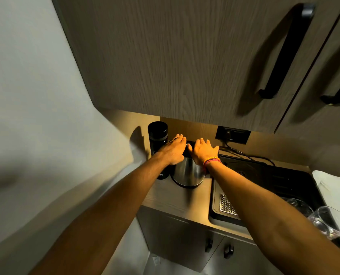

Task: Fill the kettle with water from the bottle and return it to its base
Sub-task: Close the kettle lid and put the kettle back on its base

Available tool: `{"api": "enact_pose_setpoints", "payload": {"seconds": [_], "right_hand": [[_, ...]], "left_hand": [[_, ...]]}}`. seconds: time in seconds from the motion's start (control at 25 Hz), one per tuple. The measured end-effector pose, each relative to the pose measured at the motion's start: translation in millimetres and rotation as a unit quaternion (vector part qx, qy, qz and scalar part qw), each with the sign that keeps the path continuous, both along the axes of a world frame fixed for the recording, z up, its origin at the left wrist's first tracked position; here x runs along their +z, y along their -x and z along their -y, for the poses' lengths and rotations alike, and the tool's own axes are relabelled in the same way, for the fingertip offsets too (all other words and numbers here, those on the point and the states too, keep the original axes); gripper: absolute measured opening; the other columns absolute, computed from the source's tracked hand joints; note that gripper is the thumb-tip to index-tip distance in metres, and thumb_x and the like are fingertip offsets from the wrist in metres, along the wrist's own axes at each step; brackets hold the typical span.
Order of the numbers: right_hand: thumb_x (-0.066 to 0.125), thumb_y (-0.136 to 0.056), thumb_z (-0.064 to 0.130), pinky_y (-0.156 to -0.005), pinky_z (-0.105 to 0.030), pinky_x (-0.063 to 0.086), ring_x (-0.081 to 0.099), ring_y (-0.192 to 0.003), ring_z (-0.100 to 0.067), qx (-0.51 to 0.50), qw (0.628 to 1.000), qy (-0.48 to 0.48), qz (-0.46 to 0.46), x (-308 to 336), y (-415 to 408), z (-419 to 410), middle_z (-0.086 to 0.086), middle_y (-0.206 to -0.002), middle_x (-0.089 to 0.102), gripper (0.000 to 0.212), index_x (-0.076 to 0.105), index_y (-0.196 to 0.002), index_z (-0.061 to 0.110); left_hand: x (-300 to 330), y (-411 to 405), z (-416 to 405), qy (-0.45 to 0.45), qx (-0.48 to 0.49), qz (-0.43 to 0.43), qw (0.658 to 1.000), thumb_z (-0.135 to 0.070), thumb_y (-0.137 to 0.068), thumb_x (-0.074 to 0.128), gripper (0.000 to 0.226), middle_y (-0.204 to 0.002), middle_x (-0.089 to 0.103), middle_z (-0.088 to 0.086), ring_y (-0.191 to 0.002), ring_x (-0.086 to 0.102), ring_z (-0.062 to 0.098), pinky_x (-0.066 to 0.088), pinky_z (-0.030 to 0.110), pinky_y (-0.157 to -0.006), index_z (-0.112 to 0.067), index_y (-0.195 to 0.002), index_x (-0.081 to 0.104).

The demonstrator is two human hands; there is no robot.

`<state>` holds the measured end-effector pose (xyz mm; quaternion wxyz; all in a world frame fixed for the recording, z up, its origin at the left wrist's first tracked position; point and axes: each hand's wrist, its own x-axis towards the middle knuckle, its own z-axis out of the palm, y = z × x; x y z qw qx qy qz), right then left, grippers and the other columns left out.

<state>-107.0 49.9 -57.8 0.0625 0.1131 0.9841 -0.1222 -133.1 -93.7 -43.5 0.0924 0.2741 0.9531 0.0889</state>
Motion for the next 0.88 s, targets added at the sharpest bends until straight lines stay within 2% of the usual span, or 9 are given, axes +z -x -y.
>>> {"api": "enact_pose_setpoints", "payload": {"seconds": [0.12,0.28,0.56,0.88], "right_hand": [[0.015,-0.098,0.06,-0.121,-0.064,0.014,0.016,-0.155,-0.029,0.023,1.0,0.013,-0.011,-7,2,-9,-0.004,-0.165,0.022,0.073,0.028,-0.154,0.014],[0.012,-0.1,0.055,-0.124,-0.06,0.004,0.0,-0.157,-0.025,0.053,0.998,0.016,-0.029,-18,4,-21,0.005,-0.169,0.003,0.067,0.011,-0.159,0.022],[0.013,-0.101,0.053,-0.123,-0.061,0.006,0.002,-0.157,-0.029,0.059,0.996,-0.007,-0.068,-30,11,-25,0.003,-0.169,-0.006,0.063,0.021,-0.157,0.024],[0.013,-0.1,0.056,-0.123,-0.062,0.007,0.004,-0.157,-0.03,0.063,0.996,-0.012,-0.063,-34,14,-26,0.001,-0.169,0.0,0.065,0.022,-0.156,0.023]], "left_hand": [[-9,2,-2,0.01,0.012,0.038,0.999,0.001,-0.098,0.048,0.082,-0.174,-0.005,0.014,-0.162,-0.003,0.027,0.009,0.043,-0.132,-0.004,-0.164,0.0],[-21,0,-5,0.009,0.021,0.035,0.999,0.004,-0.095,0.05,0.09,-0.174,-0.011,0.013,-0.162,-0.009,0.027,0.004,0.042,-0.133,-0.006,-0.164,-0.007],[-28,5,-8,0.011,0.021,0.008,1.0,0.001,-0.092,0.058,0.094,-0.174,-0.003,0.015,-0.162,-0.005,0.028,0.003,0.041,-0.132,-0.004,-0.164,-0.002],[-37,5,-9,0.03,0.017,0.008,0.999,-0.01,-0.088,0.069,0.105,-0.174,-0.005,0.016,-0.162,-0.005,0.029,0.005,0.042,-0.133,-0.003,-0.164,-0.004]]}}
